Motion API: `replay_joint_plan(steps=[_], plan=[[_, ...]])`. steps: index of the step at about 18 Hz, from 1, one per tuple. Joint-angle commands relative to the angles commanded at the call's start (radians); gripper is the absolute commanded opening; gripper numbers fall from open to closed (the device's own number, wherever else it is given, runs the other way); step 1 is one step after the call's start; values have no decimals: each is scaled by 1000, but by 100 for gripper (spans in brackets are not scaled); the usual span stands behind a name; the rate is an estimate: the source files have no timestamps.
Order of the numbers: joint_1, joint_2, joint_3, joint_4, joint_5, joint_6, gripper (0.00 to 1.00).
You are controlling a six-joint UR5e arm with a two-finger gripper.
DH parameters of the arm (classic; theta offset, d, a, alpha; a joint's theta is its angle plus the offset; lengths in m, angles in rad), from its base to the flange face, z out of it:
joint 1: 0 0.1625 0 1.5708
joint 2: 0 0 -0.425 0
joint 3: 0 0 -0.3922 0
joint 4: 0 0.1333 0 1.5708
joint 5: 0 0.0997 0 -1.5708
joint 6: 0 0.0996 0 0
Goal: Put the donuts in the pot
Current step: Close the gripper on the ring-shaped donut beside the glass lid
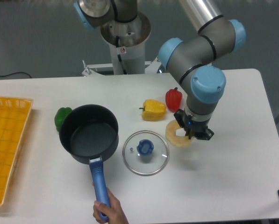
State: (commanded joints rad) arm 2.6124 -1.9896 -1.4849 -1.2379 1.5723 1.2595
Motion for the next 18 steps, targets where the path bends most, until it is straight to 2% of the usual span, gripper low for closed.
replay_joint_plan(steps=[4, 9, 10, 15, 18], plan=[[2, 8, 3, -2, -3, -11, 19], [0, 55, -8, -18, -6, -24, 19], [-8, 69, -6, -38, -46, -79, 19], [-38, 109, -6, -54, -119, -156, 19], [-34, 141, -6, -69, -202, -186, 19]])
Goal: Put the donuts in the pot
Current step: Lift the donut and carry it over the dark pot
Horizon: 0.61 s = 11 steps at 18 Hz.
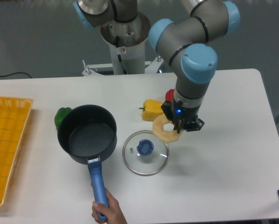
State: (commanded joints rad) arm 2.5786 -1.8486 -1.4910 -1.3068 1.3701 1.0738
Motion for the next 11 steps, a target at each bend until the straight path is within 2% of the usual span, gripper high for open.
replay_joint_plan(steps=[4, 7, 11], plan=[[-5, 48, 2, -29, -37, -29, 19], [-12, 80, 2, -31, -83, -73, 19], [-57, 88, 3, -29, -98, -191, 19]])
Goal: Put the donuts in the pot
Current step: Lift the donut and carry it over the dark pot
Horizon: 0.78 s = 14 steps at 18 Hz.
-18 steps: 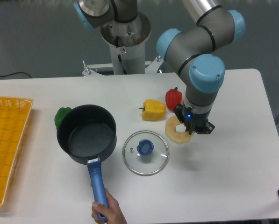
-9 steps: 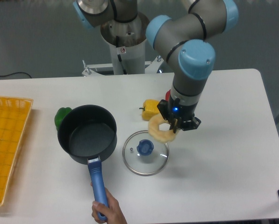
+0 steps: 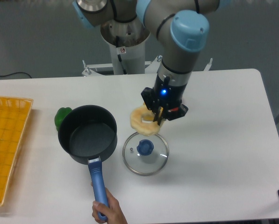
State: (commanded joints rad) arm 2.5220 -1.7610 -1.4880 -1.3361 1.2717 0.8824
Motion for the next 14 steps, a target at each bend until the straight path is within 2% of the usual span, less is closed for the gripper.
replay_joint_plan(steps=[8, 11, 14], plan=[[-64, 49, 0, 3, -63, -106, 19], [-104, 49, 0, 5, -63, -135, 24], [-140, 51, 0, 6, -63, -163, 24]])
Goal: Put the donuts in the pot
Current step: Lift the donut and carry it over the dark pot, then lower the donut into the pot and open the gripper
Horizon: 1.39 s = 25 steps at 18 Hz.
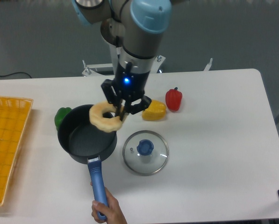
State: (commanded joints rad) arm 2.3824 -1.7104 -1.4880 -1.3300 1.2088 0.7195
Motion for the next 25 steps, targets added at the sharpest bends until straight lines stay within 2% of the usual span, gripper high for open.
replay_joint_plan(steps=[5, 15, 25], plan=[[-38, -6, -5, 5, 8, -22, 24], [-46, -12, -21, 12, 23, -9, 25], [-72, -31, -44, 14, 80, -11, 30]])
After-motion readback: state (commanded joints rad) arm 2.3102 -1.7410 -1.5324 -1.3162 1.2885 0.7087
